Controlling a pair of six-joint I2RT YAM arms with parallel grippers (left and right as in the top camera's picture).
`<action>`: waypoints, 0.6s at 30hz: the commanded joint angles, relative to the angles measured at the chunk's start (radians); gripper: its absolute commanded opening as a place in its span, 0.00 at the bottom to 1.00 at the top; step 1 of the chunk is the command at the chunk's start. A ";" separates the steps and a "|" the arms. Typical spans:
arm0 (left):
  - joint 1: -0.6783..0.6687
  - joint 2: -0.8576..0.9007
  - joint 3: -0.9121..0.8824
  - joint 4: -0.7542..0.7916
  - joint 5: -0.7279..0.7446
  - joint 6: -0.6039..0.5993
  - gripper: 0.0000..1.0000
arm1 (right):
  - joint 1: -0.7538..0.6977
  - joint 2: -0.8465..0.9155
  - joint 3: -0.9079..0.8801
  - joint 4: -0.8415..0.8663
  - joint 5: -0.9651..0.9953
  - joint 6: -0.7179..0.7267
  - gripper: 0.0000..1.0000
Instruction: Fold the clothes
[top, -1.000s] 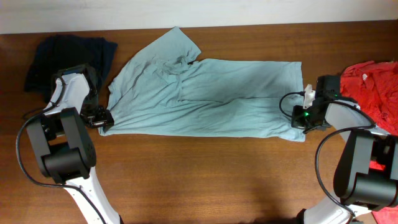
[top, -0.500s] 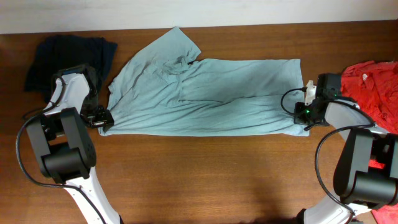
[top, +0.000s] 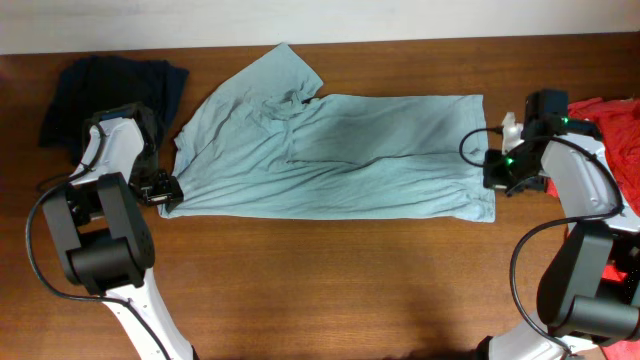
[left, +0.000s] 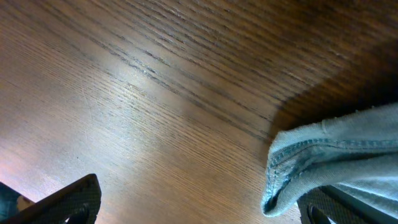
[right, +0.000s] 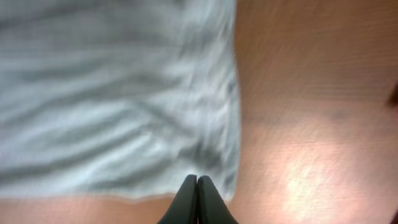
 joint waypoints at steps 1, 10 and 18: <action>0.004 0.018 -0.010 0.003 -0.021 -0.003 0.99 | 0.001 -0.014 -0.032 -0.013 -0.050 0.005 0.04; 0.004 0.018 -0.010 0.003 -0.021 -0.003 1.00 | 0.000 -0.011 -0.266 0.246 0.074 0.005 0.08; 0.004 0.018 -0.010 0.003 -0.021 -0.003 0.99 | -0.032 -0.011 -0.320 0.326 0.225 0.046 0.09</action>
